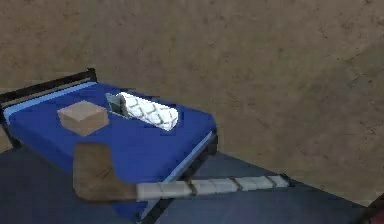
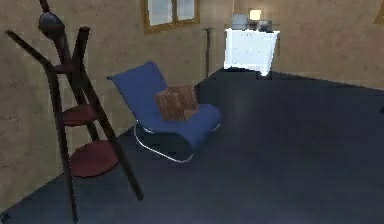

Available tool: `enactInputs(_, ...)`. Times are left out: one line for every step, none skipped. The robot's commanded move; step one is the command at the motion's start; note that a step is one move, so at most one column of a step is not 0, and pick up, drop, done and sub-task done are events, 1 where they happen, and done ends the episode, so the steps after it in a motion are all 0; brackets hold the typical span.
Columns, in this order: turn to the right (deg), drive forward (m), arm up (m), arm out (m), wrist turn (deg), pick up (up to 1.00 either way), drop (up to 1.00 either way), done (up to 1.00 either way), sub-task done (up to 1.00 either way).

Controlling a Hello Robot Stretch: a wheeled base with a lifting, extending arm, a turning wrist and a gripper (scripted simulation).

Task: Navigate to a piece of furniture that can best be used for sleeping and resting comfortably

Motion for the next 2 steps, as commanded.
enactInputs(-24.0, 0.00, 0.00, 0.00, 0.0, 0.00, 0.00, 0.00, 0.00)
enactInputs(0.0, 0.00, 0.00, 0.00, 0.0, 0.00, 0.00, 1.00, 0.00)
